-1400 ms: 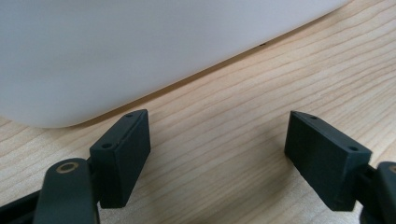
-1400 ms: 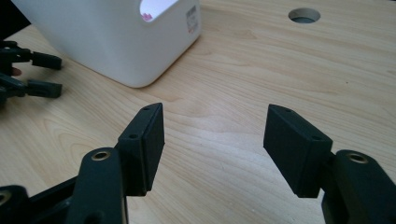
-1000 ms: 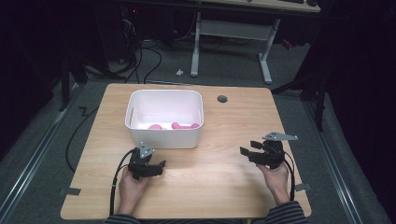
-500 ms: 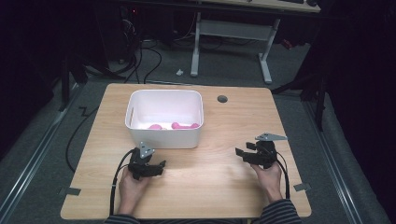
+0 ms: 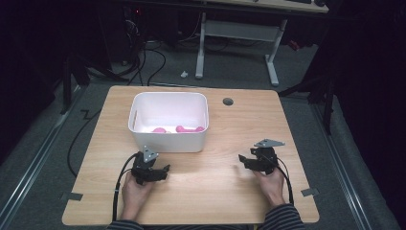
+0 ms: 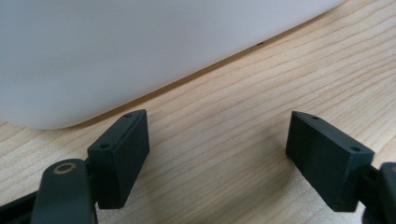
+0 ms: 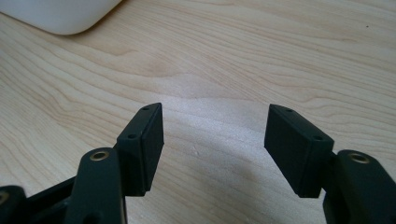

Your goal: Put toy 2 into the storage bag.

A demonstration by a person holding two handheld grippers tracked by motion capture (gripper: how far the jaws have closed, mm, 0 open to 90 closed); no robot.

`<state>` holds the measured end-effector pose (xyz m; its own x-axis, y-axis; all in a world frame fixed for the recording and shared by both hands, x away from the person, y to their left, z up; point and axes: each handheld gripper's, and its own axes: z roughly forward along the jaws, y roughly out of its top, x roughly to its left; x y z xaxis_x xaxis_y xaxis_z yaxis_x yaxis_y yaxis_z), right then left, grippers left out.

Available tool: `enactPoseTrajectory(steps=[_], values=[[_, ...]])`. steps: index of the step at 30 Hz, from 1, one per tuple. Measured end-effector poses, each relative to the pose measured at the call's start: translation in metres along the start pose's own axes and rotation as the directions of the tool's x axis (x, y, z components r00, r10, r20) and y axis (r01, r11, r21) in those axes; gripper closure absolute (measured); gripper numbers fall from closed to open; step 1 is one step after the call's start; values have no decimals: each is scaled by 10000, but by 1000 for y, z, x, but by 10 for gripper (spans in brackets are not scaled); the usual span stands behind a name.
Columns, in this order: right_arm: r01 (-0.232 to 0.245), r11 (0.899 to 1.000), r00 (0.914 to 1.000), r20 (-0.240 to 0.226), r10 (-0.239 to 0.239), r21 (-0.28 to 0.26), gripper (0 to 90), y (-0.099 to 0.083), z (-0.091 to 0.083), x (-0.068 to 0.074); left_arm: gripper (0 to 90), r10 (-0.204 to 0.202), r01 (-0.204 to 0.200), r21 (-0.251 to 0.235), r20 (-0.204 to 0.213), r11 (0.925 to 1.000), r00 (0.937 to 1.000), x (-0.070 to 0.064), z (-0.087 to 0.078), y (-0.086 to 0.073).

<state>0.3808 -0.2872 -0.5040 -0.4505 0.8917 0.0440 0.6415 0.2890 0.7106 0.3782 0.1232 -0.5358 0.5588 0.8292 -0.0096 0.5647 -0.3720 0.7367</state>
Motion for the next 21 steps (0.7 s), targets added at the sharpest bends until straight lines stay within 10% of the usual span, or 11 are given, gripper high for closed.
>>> enactPoseTrajectory(steps=[21], values=[[694,9976,9974,226,-692,-88,284,-14,25,12,221,-6,6,-1,-14,10000,10000,0,0,0]])
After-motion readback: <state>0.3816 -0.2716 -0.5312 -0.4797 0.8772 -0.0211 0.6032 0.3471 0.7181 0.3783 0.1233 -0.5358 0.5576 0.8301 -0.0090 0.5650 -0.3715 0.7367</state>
